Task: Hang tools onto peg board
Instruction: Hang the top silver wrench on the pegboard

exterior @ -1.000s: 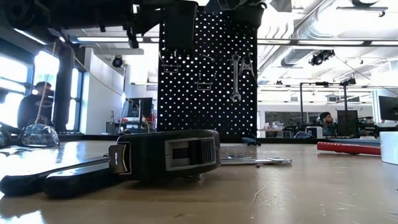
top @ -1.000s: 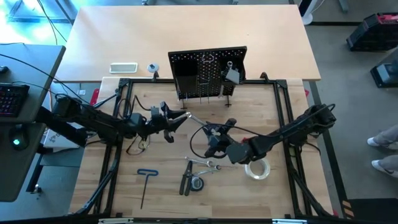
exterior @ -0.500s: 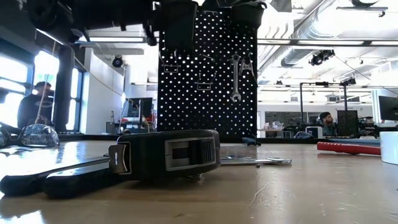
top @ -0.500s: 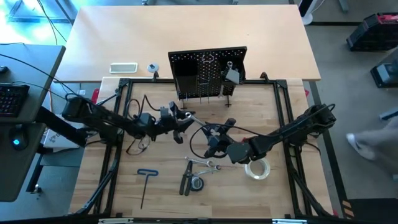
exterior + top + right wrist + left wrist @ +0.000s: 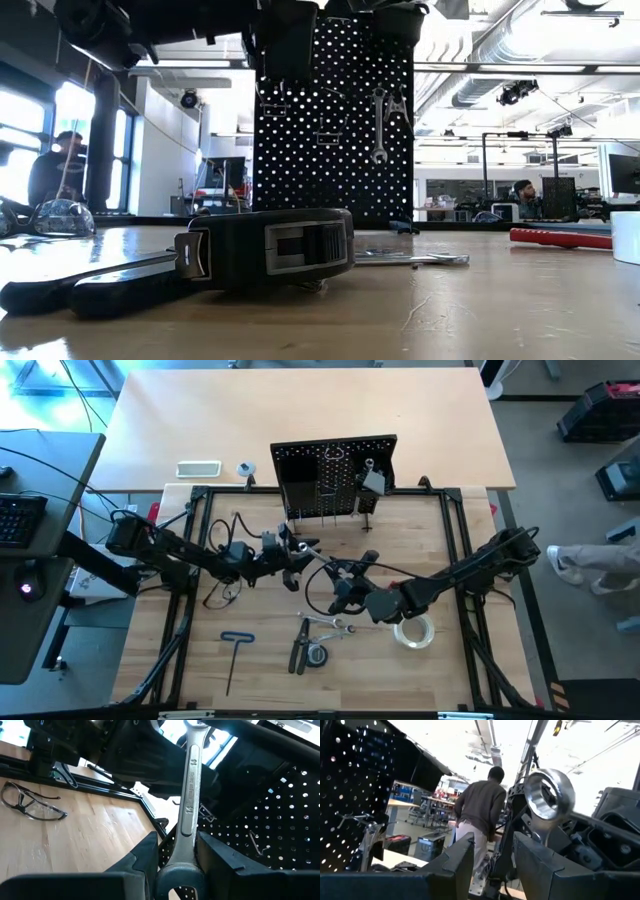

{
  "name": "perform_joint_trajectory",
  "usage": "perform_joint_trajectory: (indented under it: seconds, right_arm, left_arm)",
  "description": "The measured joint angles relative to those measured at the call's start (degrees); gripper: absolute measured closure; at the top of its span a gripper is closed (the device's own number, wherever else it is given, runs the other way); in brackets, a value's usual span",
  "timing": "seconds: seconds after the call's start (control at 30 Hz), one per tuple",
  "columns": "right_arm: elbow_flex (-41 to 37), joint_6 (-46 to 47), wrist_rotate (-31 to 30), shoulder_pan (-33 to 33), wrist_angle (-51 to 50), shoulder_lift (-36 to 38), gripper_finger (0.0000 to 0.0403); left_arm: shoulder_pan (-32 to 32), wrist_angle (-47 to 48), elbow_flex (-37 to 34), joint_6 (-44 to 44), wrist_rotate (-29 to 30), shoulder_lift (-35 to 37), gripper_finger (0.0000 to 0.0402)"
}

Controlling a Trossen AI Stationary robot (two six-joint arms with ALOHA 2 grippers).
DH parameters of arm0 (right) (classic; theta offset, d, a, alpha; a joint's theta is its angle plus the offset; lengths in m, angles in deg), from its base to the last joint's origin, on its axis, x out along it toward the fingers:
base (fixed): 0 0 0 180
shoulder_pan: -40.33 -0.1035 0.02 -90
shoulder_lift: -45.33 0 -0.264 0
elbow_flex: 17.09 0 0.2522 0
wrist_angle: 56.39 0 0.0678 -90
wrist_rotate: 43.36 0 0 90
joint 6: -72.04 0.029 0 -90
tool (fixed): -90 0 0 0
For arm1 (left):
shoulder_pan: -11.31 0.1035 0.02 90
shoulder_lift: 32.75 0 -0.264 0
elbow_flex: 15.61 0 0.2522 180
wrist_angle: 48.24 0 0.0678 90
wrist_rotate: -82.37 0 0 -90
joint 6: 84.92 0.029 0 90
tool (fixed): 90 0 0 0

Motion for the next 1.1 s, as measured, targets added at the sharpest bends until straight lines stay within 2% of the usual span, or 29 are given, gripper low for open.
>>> perform_joint_trajectory:
  seconds: [0.27, 0.37, 0.6, 0.8, 1.1]
  right_arm:
    - [0.0, 0.0, 0.4, 0.3, 0.0, -0.8, 0.0298]
    - [0.0, -1.1, -0.7, 0.1, -0.1, -1.1, 0.0298]
    - [0.0, -6.9, -7.0, -1.7, 2.1, -1.1, 0.0298]
    - [0.0, -9.4, -10.4, -2.0, 2.1, -1.1, 0.0298]
    - [0.0, -9.4, -9.3, -1.6, 2.7, -1.1, 0.0298]
  left_arm:
    - [0.0, 0.6, 1.6, -0.5, 0.0, 0.0, 0.0272]
    - [0.0, 3.6, 1.6, -0.6, 0.0, 0.0, 0.0272]
    - [0.2, 9.7, 1.6, -1.4, -2.7, 0.0, 0.0272]
    - [0.2, 9.2, 1.5, -1.8, -5.7, 0.0, 0.0272]
    - [0.3, 3.4, 1.5, -4.6, -4.2, 0.0, 0.0272]
